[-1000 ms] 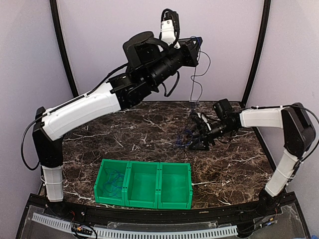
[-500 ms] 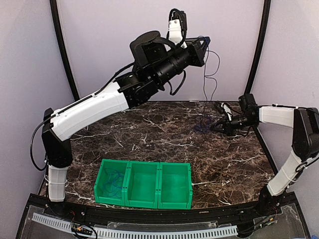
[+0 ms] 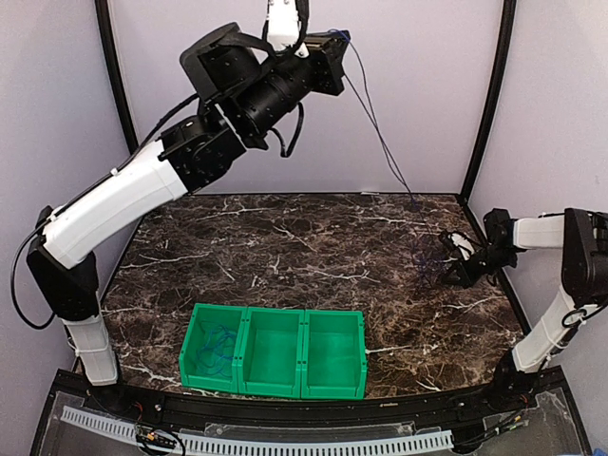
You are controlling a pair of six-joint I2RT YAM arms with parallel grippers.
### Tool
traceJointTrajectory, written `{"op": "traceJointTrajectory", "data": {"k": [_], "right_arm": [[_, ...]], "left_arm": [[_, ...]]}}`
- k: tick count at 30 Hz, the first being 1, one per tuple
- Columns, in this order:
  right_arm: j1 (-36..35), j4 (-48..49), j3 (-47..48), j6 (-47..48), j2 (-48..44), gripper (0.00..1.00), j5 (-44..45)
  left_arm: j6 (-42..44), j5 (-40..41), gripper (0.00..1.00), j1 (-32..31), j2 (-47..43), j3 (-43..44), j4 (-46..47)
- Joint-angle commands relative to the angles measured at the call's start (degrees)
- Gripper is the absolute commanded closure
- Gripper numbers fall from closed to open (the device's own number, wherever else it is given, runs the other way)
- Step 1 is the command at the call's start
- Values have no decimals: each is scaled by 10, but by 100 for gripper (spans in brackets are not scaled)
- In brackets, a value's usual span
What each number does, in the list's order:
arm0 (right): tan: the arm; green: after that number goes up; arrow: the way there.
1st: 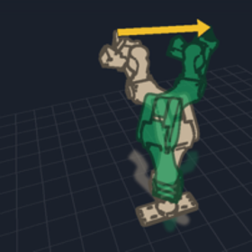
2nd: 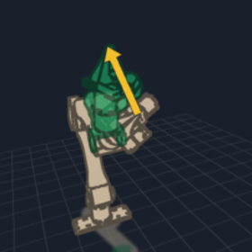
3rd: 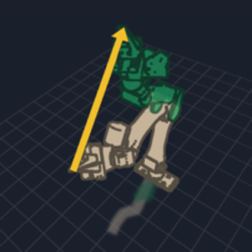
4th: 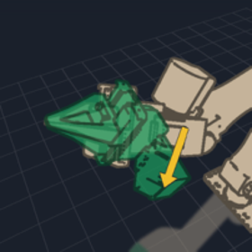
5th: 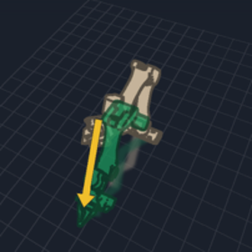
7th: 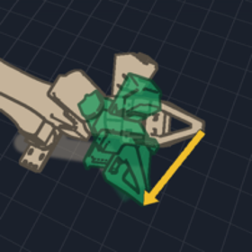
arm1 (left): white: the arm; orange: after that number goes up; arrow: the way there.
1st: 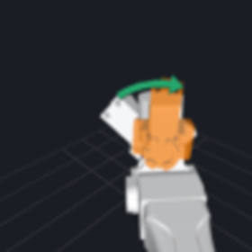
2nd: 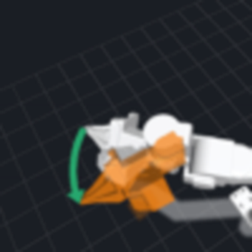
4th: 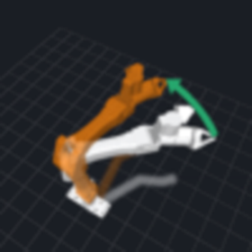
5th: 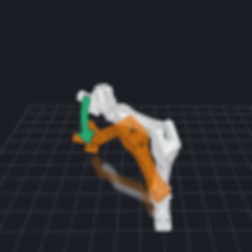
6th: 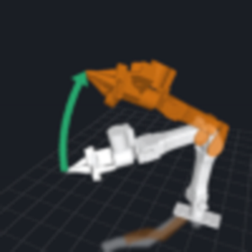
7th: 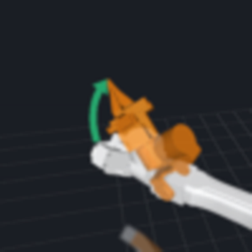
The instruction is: Untangle the cables
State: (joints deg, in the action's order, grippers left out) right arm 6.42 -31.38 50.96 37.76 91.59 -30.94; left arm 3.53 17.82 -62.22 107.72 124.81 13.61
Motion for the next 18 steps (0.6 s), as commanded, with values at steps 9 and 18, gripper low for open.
{"op": "traceJointTrajectory", "data": {"k": [9,18], "right_arm": [[6,31,-8,-50,56,100,112],[7,10,9,-50,42,92,93]], "left_arm": [[228,125,100,-1,-142,-31,105],[219,164,100,-1,-149,-56,30]]}}
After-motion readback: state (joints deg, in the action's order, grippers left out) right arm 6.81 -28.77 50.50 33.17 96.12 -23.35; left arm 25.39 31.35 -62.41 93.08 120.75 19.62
